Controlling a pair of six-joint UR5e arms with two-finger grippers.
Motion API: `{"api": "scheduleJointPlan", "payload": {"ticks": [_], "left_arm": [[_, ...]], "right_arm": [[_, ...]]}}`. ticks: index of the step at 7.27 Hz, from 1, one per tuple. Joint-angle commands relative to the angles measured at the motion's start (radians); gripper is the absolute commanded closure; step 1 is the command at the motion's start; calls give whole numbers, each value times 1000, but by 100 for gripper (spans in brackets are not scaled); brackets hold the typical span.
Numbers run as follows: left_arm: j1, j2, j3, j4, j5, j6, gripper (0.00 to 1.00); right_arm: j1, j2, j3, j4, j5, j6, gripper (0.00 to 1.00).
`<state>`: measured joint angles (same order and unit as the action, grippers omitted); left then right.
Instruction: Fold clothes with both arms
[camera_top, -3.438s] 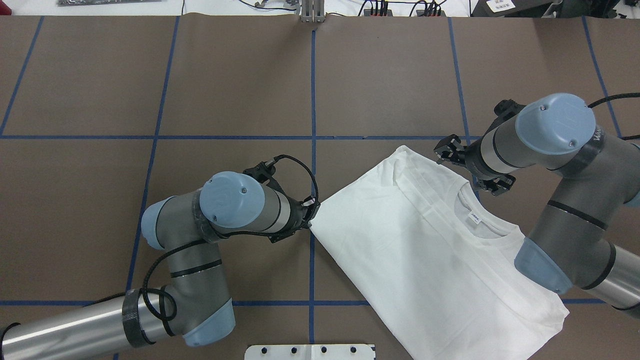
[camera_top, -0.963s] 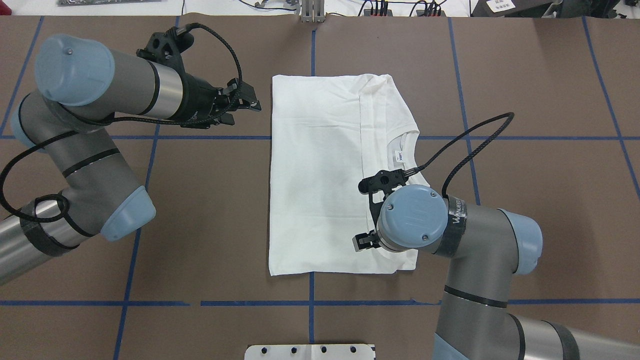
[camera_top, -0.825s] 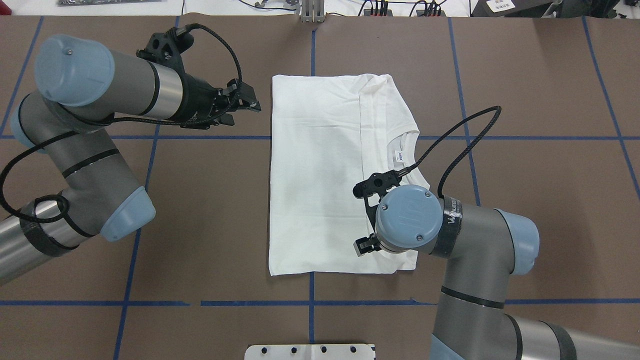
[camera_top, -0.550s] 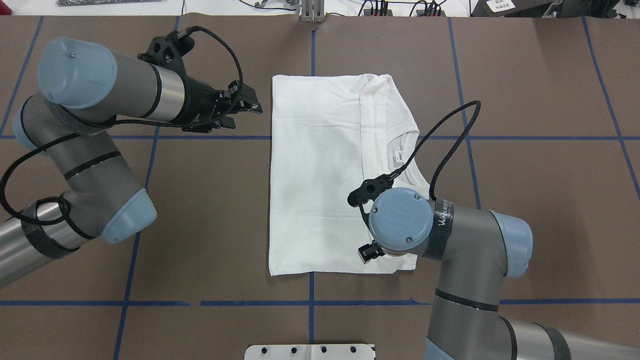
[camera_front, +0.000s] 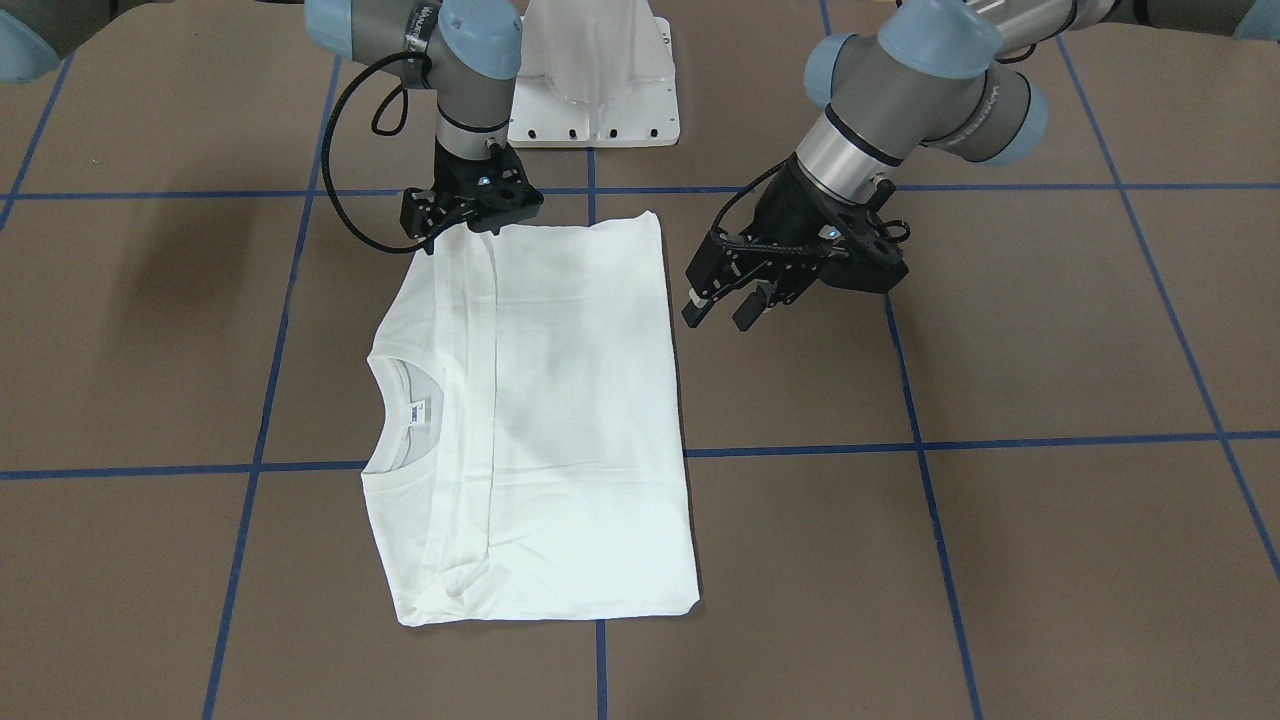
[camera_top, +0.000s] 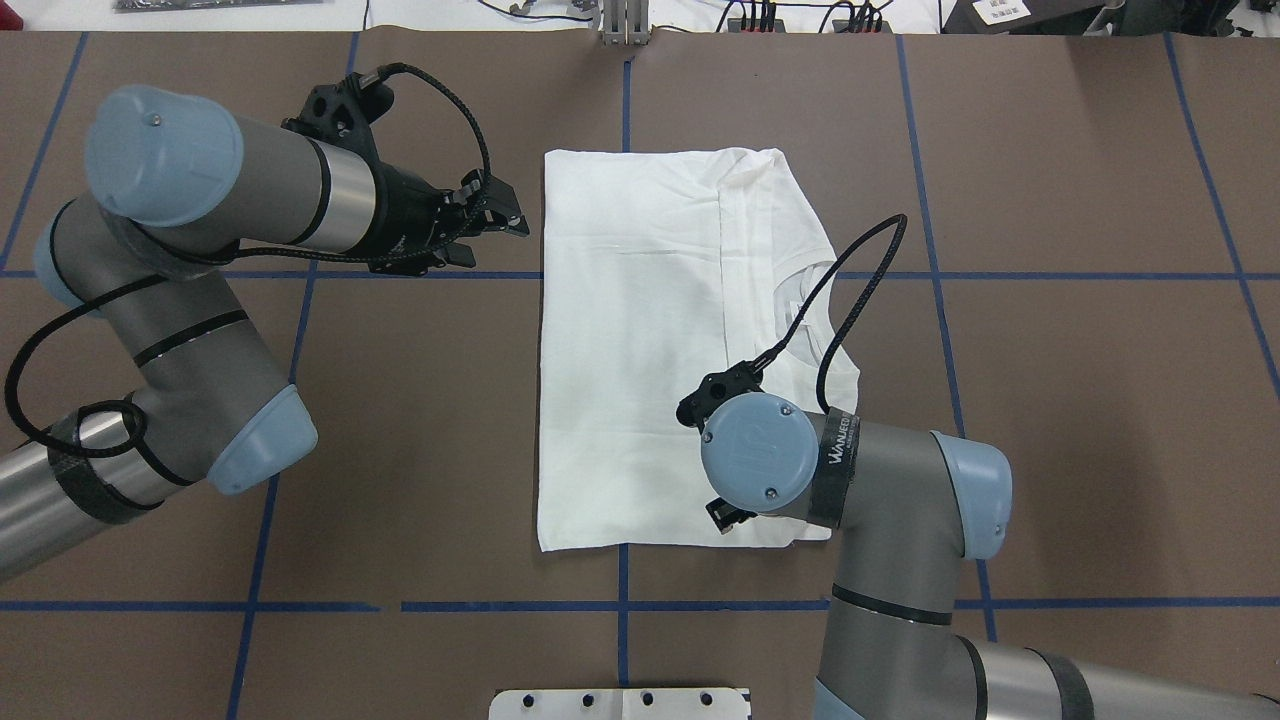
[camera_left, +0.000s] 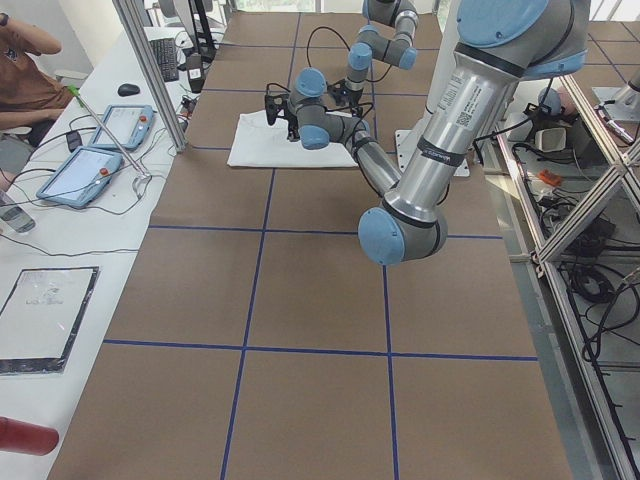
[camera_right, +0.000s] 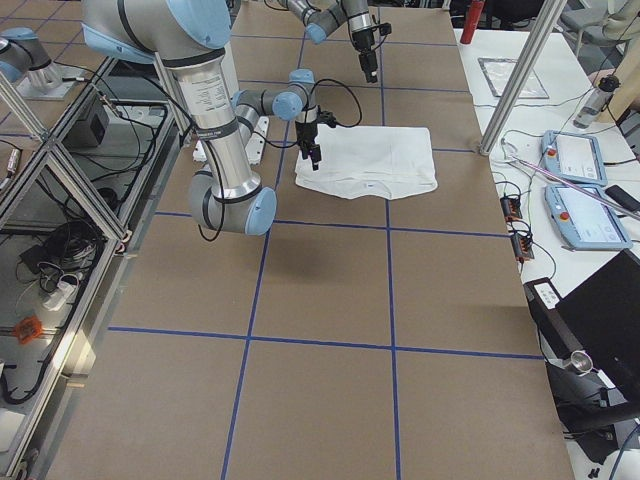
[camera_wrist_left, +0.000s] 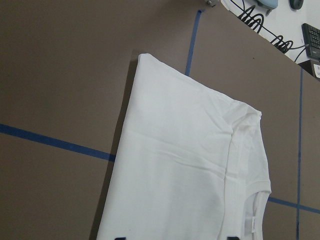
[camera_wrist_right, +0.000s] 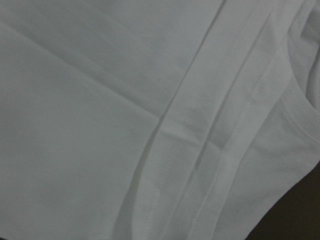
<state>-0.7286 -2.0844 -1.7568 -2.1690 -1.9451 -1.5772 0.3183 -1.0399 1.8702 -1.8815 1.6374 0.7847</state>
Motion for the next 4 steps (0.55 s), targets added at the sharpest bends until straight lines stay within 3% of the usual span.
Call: {"api": "scheduleJointPlan", "payload": {"ticks": [1, 4], "left_arm": [[1, 1, 7, 0, 0, 0, 27], [3, 1, 11, 0, 2, 0, 25]], "right_arm": [[-2, -3, -11, -1, 9, -10, 0], [4, -35, -8, -13, 10, -54, 0]]}}
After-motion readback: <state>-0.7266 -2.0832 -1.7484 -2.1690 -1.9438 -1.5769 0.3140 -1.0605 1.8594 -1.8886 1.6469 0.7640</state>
